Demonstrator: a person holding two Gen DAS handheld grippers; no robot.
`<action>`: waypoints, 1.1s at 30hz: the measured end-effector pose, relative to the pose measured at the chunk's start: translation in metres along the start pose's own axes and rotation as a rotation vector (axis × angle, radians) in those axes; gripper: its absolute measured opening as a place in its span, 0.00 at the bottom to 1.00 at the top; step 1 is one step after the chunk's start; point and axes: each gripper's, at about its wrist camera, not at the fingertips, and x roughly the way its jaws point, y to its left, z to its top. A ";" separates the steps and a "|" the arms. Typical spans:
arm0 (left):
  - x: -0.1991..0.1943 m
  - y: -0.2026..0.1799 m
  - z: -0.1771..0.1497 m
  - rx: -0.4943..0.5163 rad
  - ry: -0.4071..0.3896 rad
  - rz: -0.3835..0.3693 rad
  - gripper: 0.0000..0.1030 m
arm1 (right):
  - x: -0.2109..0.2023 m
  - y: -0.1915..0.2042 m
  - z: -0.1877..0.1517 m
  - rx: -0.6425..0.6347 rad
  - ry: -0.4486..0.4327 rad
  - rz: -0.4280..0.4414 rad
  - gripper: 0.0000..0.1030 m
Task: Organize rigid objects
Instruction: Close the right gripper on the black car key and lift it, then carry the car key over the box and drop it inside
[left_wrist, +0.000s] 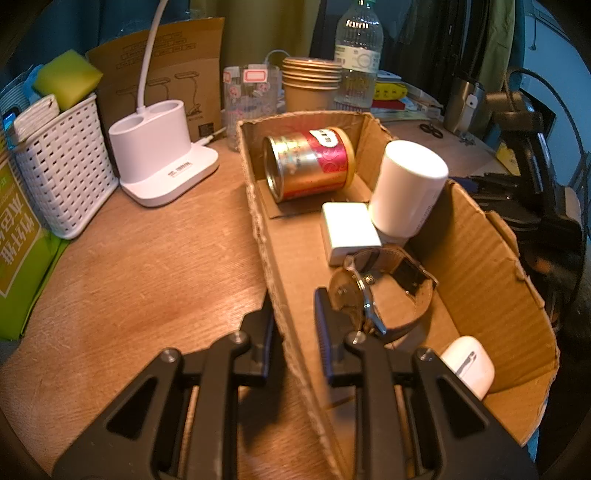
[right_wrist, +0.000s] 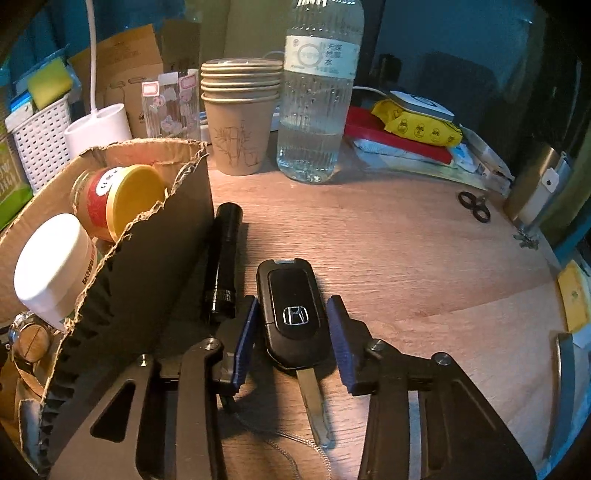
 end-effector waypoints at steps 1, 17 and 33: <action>0.000 0.000 0.000 0.000 0.000 0.000 0.20 | -0.003 -0.001 0.000 0.006 -0.008 -0.001 0.39; 0.000 0.000 0.000 0.000 0.000 0.000 0.20 | -0.062 -0.017 0.002 0.100 -0.160 -0.010 0.37; 0.000 0.000 0.000 0.000 0.000 0.000 0.20 | -0.094 -0.009 0.008 0.093 -0.240 -0.007 0.37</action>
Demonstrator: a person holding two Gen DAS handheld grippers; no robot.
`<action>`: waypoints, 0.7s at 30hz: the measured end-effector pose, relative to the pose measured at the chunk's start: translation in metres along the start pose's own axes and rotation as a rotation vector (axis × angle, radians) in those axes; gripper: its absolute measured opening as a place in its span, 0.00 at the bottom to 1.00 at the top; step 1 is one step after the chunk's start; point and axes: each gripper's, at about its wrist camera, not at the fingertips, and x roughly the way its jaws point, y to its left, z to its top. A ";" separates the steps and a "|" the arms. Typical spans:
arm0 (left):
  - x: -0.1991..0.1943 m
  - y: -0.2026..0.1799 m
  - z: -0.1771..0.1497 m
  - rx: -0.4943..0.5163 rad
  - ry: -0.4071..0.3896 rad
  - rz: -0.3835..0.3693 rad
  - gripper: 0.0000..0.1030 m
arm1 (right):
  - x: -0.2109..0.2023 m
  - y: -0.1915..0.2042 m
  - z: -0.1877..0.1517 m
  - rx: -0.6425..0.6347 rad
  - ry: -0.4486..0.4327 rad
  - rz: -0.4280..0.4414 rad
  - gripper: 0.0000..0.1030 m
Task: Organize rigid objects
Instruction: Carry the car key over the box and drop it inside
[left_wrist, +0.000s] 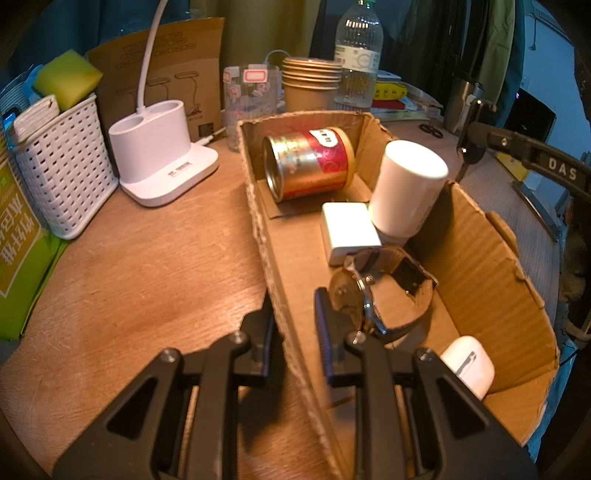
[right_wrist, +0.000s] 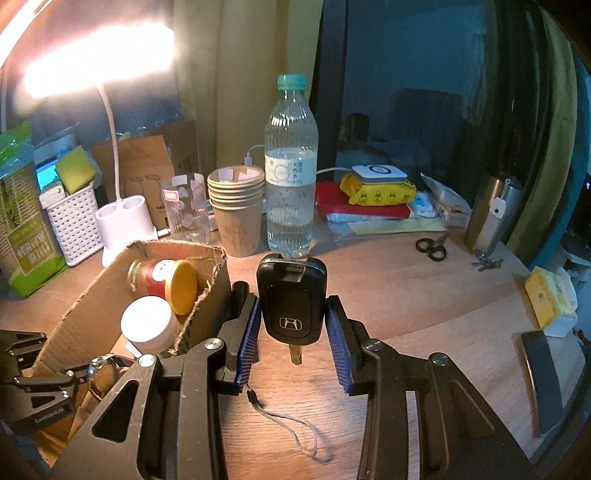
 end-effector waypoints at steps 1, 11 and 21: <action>0.000 0.000 0.000 0.000 0.000 0.000 0.20 | -0.003 0.001 0.001 -0.001 -0.006 0.001 0.37; 0.000 0.000 0.000 0.000 0.000 0.000 0.20 | -0.035 0.014 0.011 -0.024 -0.082 0.014 0.37; 0.000 0.000 0.000 0.000 0.000 0.000 0.20 | -0.066 0.038 0.020 -0.076 -0.143 0.039 0.37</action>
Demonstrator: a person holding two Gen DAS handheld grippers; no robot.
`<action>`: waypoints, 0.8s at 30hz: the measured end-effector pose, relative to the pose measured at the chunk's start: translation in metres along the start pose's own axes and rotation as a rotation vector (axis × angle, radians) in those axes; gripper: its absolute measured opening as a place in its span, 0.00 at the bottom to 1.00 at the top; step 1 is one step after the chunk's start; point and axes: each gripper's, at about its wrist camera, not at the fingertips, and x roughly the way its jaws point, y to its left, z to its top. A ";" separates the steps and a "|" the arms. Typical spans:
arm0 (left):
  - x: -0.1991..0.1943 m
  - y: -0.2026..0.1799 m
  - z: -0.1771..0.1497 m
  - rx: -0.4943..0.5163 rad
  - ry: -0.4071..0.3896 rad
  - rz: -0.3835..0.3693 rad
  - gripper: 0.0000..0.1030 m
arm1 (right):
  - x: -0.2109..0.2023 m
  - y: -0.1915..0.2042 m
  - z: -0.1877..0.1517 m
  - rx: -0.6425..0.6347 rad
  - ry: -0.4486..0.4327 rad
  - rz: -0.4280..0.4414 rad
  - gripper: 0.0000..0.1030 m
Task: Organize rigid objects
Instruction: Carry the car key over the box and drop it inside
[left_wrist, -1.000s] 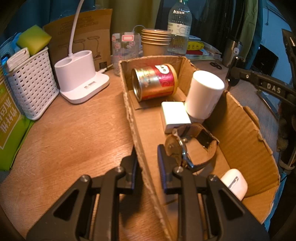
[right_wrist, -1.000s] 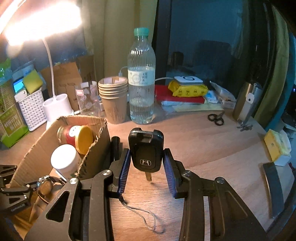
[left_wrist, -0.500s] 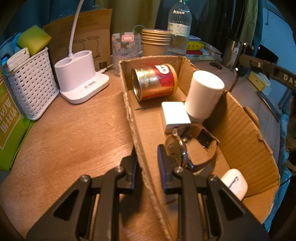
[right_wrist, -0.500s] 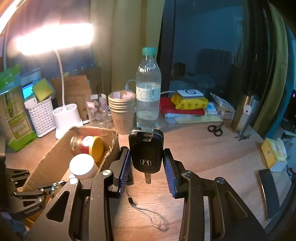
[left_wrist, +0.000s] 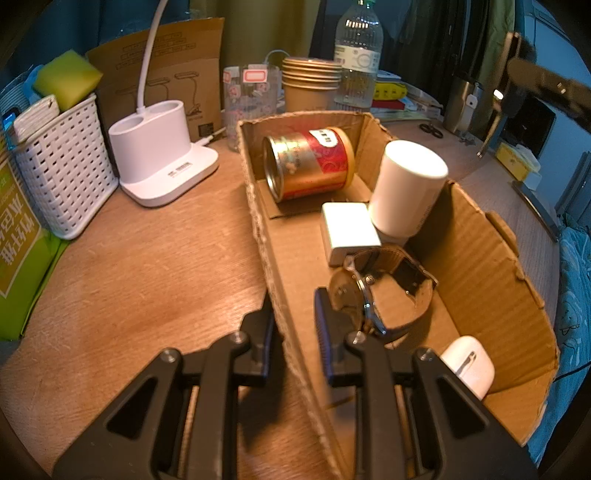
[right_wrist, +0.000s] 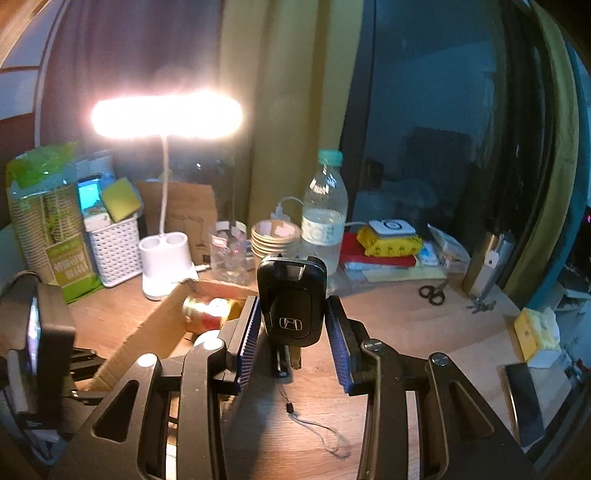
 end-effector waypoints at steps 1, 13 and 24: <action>0.000 0.000 0.000 0.000 0.000 0.000 0.20 | -0.003 0.003 0.002 -0.006 -0.008 0.009 0.37; 0.000 0.000 0.000 0.000 0.000 0.000 0.20 | -0.018 0.034 0.008 -0.046 -0.038 0.114 0.37; 0.000 0.000 0.000 0.000 0.000 0.000 0.20 | 0.009 0.066 -0.009 -0.074 0.055 0.221 0.37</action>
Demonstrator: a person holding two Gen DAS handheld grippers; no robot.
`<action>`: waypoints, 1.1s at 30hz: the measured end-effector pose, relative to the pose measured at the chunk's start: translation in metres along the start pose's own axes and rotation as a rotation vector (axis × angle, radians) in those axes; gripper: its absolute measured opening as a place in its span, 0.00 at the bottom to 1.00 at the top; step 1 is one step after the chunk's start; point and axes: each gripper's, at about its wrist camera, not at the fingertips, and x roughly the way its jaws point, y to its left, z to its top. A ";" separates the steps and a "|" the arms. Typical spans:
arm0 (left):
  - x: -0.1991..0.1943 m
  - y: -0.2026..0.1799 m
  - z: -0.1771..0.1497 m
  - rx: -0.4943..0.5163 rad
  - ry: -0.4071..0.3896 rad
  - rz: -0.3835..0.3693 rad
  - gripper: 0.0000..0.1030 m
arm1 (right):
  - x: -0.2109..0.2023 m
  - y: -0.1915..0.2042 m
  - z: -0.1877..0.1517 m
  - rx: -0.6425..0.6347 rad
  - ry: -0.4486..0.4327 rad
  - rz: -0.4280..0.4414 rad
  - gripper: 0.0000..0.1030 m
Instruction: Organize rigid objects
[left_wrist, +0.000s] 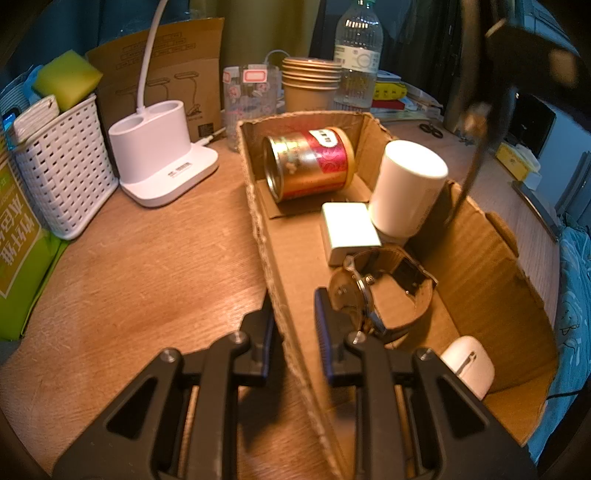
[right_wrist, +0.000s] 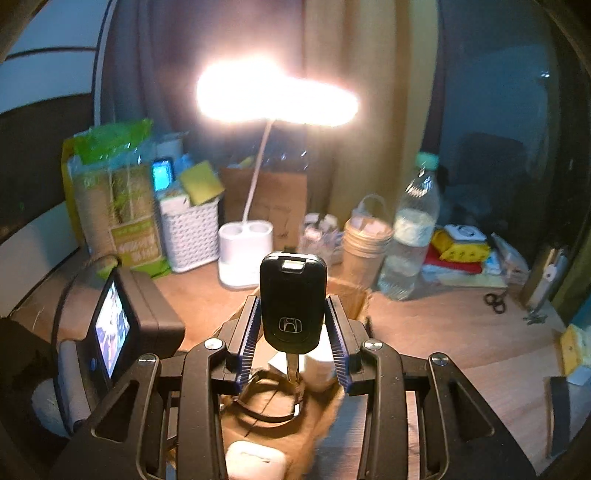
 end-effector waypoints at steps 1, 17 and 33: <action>0.000 0.000 0.000 0.000 0.000 0.000 0.20 | 0.006 0.003 -0.002 -0.005 0.017 0.010 0.37; 0.001 0.005 0.003 -0.005 0.002 -0.004 0.20 | 0.042 0.007 -0.019 0.018 0.109 0.041 0.35; 0.001 0.003 0.002 -0.002 0.001 -0.003 0.20 | 0.042 -0.027 -0.010 0.043 0.046 -0.138 0.35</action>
